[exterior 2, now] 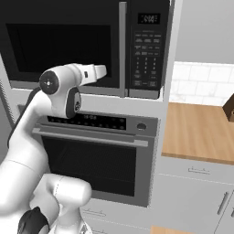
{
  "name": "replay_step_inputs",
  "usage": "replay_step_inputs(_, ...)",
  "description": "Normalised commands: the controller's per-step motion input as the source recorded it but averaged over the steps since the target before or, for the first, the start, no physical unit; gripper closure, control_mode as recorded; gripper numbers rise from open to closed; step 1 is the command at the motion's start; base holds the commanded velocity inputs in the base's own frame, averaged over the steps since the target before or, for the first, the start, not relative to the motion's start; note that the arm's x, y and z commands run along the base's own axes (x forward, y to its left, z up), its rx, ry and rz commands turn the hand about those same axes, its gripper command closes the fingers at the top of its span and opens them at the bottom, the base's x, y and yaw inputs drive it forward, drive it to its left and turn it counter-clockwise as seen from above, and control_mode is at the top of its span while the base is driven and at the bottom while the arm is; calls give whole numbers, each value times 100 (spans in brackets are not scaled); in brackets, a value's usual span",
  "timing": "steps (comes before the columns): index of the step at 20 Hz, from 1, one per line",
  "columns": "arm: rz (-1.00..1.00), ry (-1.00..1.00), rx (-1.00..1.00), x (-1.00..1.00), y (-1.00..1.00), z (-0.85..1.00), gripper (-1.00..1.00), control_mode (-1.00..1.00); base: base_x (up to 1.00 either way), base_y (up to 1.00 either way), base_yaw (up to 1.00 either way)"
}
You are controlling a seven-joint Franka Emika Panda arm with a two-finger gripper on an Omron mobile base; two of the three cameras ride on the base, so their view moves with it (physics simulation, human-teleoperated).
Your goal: Open the microwave, place the bowl with waffle inside the microwave, then close the microwave door and turn it on.
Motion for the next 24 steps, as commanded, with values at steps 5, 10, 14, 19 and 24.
replay_step_inputs(5, 0, -4, 0, -5, 0, 0, -100, -100, 0, 0, 0)
replay_step_inputs(10, 0, -3, 0, -49, 1, 0, -100, -100, 0, 0, 0)
replay_step_inputs(14, 0, 8, 0, -55, -1, 38, -100, -100, 0, 0, 0)
replay_step_inputs(19, 0, 11, 0, -67, -17, 54, -100, -100, 0, 0, 0)
replay_step_inputs(24, 0, 5, 0, -86, -36, 12, -100, -100, 0, 0, 0)
